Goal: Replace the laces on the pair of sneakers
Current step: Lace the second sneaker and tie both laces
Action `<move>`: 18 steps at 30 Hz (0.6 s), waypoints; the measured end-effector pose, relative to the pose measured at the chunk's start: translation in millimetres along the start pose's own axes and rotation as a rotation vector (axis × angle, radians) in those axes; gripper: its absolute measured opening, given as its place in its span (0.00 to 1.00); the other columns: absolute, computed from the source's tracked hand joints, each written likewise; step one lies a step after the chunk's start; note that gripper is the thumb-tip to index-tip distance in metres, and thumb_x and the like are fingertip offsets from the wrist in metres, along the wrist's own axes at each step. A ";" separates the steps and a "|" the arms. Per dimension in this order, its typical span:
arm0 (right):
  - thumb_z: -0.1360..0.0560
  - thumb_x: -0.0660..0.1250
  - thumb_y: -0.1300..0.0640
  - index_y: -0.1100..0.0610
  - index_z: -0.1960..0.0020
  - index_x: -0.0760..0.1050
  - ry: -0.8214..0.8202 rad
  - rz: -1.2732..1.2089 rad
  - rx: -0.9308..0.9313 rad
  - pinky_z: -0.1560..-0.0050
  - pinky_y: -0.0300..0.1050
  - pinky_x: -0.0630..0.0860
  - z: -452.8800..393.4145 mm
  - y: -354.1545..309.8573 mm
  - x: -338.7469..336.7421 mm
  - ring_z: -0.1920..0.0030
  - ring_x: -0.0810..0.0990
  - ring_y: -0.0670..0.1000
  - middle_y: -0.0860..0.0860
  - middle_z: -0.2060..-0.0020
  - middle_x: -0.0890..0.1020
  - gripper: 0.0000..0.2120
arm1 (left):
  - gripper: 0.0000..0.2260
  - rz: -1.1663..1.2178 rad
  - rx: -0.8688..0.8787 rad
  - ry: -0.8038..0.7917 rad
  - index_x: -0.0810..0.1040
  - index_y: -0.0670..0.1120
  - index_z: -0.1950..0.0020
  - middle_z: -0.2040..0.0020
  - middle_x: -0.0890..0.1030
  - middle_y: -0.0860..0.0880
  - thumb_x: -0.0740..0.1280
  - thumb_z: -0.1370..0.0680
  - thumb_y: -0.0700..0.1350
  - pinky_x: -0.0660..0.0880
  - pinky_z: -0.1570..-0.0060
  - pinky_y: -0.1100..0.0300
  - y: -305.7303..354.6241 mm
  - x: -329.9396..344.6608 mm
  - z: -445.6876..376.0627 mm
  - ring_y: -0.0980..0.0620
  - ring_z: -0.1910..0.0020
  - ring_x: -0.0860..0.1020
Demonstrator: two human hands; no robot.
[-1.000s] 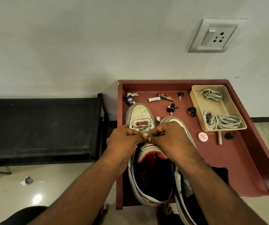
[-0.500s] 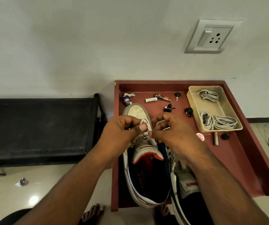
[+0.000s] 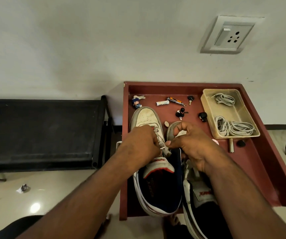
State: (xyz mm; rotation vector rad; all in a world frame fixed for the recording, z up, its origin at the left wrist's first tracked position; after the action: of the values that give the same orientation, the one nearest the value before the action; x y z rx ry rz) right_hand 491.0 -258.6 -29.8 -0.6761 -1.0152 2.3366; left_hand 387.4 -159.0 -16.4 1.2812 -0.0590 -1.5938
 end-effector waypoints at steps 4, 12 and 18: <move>0.30 0.69 0.75 0.56 0.58 0.70 -0.054 -0.100 0.034 0.82 0.35 0.66 2.2 0.3 1.0 0.73 0.77 0.50 0.56 0.68 0.78 0.16 | 0.07 -0.090 -0.036 -0.012 0.85 0.45 0.49 0.52 0.84 0.47 0.71 0.24 0.46 0.78 0.44 0.54 4.0 2.2 -5.2 0.49 0.49 0.81; 0.31 0.71 0.74 0.56 0.57 0.71 -0.084 -0.093 0.008 0.75 0.41 0.74 -0.8 2.7 2.0 0.66 0.80 0.54 0.56 0.68 0.79 0.16 | 0.10 -0.173 -0.049 -0.060 0.83 0.44 0.44 0.48 0.83 0.46 0.69 0.23 0.46 0.77 0.43 0.55 5.9 7.2 -6.9 0.49 0.48 0.80; 0.28 0.68 0.73 0.60 0.54 0.76 -0.159 0.002 -0.025 0.73 0.40 0.75 -3.3 0.3 -2.7 0.71 0.79 0.48 0.56 0.66 0.81 0.10 | 0.07 -0.105 -0.016 0.035 0.86 0.46 0.52 0.55 0.84 0.46 0.69 0.24 0.44 0.79 0.48 0.55 6.6 8.1 -1.8 0.49 0.55 0.82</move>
State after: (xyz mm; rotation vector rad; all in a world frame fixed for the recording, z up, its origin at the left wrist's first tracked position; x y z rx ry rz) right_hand 495.0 -258.7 -31.4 -0.5072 -1.1149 2.4130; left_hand 394.0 -166.9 -18.8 1.3173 0.0436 -1.6569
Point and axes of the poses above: each hand's wrist, its own z-axis away from the middle knuckle, its own x-axis out of the palm, y = z × x, the point moved 5 cm from there along -z, towards the middle knuckle
